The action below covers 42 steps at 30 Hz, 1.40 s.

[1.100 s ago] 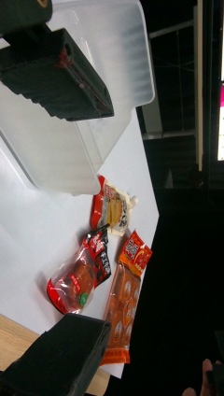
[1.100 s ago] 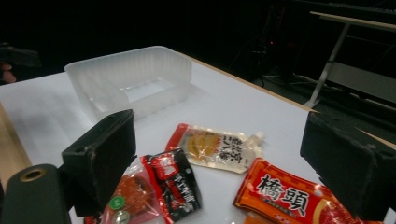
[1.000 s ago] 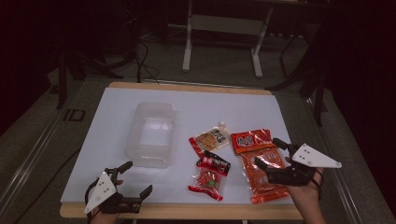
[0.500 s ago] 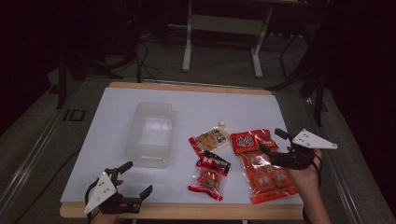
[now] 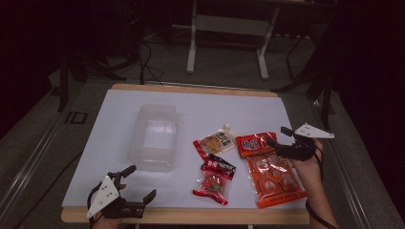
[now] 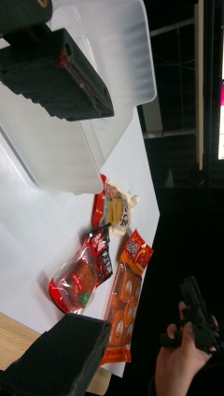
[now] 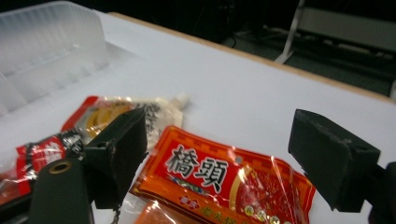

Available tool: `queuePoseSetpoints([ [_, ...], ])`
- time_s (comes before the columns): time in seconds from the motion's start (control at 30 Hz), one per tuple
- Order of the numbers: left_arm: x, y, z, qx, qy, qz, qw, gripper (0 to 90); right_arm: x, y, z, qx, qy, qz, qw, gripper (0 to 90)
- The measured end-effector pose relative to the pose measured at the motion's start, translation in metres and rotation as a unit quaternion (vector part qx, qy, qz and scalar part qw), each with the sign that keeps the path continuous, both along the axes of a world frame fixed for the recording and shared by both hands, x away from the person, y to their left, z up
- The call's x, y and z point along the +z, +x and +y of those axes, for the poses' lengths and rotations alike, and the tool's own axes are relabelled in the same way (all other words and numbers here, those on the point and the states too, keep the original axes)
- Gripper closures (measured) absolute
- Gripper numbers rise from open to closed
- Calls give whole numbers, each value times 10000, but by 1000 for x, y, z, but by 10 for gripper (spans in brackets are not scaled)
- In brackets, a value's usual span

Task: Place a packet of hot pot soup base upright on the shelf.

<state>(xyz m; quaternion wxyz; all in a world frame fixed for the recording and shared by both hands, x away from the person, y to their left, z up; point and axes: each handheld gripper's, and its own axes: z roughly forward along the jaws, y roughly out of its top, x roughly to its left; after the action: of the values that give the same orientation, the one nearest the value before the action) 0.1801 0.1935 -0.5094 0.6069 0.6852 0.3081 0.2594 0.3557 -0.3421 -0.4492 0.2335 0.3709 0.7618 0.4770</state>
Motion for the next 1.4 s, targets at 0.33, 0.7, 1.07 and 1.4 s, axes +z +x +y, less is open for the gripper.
queuePoseSetpoints([
  [0.33, -1, 1, 0, 9, 25, 29, 10000, 15, -38, 25, -21, -429, -344, 665, 9963, 249],
  [0.7, -1, 1, 1, 19, 19, 50, 10000, 15, -72, 48, -29, -676, -319, 1235, 9895, 246],
  [1.07, -2, 2, -1, -39, 97, 77, 9999, 15, -88, 58, -27, -682, -704, 1553, 9830, 113],
  [1.4, -3, 3, -2, -64, 126, 84, 9999, 15, -88, 55, -23, -562, -771, 1517, 9838, 193],
])
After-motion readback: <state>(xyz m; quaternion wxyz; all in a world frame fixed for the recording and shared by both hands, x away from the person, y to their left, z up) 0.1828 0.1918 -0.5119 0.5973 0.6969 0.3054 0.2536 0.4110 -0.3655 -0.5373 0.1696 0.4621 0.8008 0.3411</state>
